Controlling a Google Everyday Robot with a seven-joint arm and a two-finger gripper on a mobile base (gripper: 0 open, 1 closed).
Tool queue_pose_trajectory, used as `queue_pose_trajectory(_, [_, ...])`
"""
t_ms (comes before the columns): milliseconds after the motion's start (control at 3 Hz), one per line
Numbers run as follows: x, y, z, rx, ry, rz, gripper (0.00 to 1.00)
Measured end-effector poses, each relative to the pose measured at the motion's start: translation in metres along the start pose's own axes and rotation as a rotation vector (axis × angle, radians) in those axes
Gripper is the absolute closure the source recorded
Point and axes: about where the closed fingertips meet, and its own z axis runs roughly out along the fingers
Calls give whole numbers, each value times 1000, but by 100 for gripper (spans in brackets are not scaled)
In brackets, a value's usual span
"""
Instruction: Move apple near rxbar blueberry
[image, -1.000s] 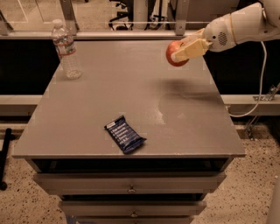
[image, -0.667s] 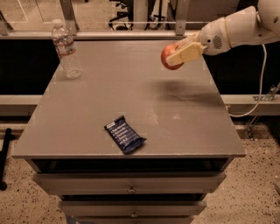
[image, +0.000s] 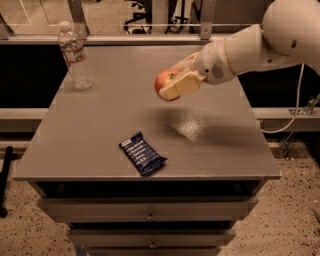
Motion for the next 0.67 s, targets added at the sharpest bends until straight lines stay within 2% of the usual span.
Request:
queue_pose_trajectory(333, [17,42,29,-42,77,10,100])
queue_pose_trajectory(667, [25,49,35,-58,92,17,100])
